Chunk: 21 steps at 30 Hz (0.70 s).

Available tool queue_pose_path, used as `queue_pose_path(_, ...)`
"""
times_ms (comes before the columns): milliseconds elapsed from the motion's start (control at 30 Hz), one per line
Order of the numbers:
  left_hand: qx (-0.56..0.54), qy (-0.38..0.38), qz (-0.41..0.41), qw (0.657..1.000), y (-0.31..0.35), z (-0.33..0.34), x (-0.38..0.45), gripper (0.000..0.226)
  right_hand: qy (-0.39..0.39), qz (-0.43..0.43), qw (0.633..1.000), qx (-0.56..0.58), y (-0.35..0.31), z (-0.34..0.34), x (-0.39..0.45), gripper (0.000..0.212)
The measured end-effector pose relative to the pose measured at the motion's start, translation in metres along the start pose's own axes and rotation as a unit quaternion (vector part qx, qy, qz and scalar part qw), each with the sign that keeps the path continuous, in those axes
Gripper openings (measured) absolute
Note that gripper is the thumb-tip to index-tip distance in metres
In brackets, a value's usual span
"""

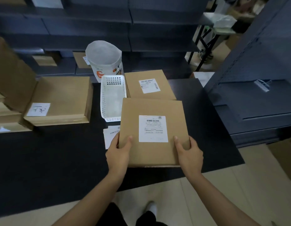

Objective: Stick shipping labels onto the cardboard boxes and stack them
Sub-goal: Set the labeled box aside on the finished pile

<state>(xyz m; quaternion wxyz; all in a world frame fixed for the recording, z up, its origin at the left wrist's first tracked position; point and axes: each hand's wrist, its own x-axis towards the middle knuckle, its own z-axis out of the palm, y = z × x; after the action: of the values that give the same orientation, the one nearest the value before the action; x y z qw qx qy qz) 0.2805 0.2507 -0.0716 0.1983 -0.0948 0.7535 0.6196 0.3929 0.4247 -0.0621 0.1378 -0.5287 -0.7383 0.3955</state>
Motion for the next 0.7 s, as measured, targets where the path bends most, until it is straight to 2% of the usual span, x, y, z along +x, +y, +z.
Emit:
queue_pose_path(200, -0.025, 0.041, 0.002, 0.999, 0.033, 0.051, 0.025, 0.052, -0.018, -0.033, 0.999, 0.013, -0.020, -0.007, 0.070, 0.067)
queue_pose_path(500, -0.006, 0.037, 0.066, 0.997, 0.111, 0.098, 0.145, 0.044, -0.012, -0.078, 0.997, 0.003, -0.110, 0.031, 0.198, 0.071)
queue_pose_path(600, -0.011, 0.046, 0.061, 0.997, 0.128, 0.112, 0.180, 0.050, -0.024, -0.089, 0.996, -0.004, -0.134, 0.043, 0.233, 0.068)
queue_pose_path(700, -0.018, 0.057, 0.044, 0.997, 0.131, 0.123, 0.206, 0.046, -0.036, -0.094, 0.995, -0.012, -0.142, 0.057, 0.259, 0.063)
